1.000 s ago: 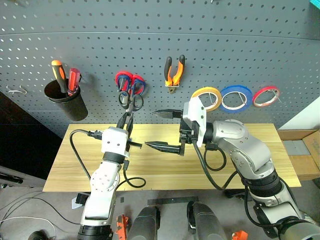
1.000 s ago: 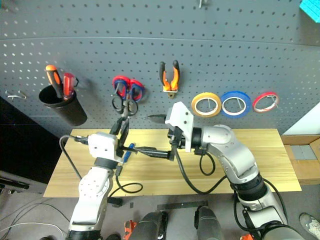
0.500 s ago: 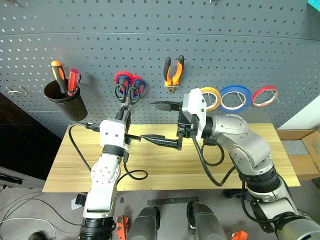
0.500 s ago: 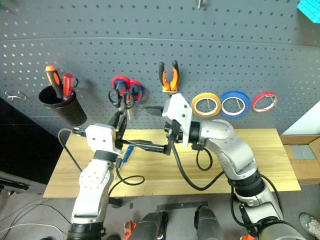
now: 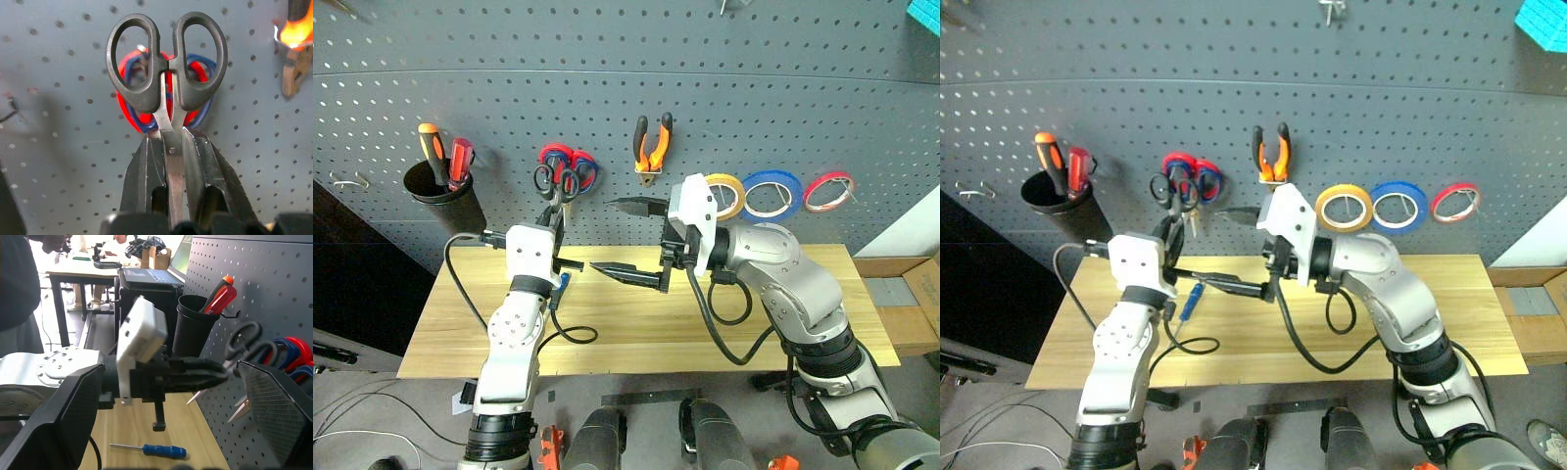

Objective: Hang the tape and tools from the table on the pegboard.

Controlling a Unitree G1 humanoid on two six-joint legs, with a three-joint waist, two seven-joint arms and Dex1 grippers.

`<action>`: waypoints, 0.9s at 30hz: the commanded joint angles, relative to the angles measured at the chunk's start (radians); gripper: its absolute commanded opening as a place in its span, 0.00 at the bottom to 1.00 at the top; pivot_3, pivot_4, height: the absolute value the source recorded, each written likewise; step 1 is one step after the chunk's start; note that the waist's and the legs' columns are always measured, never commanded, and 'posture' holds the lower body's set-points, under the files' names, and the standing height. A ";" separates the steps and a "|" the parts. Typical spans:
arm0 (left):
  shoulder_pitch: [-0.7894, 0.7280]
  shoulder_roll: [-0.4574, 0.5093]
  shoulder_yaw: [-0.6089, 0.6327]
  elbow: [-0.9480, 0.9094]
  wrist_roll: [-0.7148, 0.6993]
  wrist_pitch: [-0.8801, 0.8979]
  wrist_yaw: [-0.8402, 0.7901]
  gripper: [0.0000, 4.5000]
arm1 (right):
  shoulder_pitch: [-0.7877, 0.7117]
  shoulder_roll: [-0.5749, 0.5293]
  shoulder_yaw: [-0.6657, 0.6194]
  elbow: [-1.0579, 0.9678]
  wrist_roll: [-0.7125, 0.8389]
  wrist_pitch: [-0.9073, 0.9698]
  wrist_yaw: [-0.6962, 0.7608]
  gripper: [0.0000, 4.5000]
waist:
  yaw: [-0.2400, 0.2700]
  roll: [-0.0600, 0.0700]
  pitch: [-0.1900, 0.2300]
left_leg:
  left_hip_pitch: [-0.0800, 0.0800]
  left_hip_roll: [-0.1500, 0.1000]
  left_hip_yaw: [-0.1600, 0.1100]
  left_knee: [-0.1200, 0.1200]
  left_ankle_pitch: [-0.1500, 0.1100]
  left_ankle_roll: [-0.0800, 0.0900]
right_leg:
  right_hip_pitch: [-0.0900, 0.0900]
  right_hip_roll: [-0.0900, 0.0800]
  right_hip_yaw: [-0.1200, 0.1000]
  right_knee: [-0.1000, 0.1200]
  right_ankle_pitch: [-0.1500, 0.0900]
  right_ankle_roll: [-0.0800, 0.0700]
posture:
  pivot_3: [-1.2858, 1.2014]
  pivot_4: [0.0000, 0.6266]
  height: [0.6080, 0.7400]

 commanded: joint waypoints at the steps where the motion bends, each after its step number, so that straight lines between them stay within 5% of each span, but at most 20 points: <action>1: -0.077 0.012 -0.001 0.069 -0.011 -0.032 -0.009 0.03 | -0.023 0.007 -0.002 -0.007 -0.001 -0.026 -0.001 1.00 | 0.000 0.000 0.000 | 0.000 0.000 0.000 0.000 0.000 0.000 | 0.000 0.000 0.000 0.000 0.000 0.000 | 0.51 0.27 1.00; 11: -0.309 0.017 0.048 0.377 -0.025 0.097 0.048 0.03 | -0.019 0.011 0.007 -0.007 -0.012 -0.024 -0.010 1.00 | -0.004 -0.002 -0.003 | 0.001 0.000 0.001 0.002 0.000 0.000 | 0.000 0.000 0.001 0.003 0.000 0.000 | 0.51 0.27 1.00; 20: -0.242 0.033 0.083 0.339 -0.058 0.091 0.044 0.66 | -0.012 -0.002 0.004 -0.013 -0.011 -0.022 -0.014 1.00 | -0.008 -0.002 -0.004 | 0.002 0.000 0.002 0.002 0.000 -0.001 | -0.002 -0.001 0.002 0.007 0.000 0.000 | 0.51 0.28 1.00; 27: -0.068 0.121 0.102 0.273 -0.110 0.424 -0.052 0.66 | 0.006 -0.028 0.008 -0.030 0.009 -0.001 0.008 1.00 | -0.014 -0.001 -0.004 | 0.002 0.000 0.002 0.004 0.000 0.000 | -0.002 -0.001 0.002 0.009 0.000 0.000 | 0.51 0.31 1.00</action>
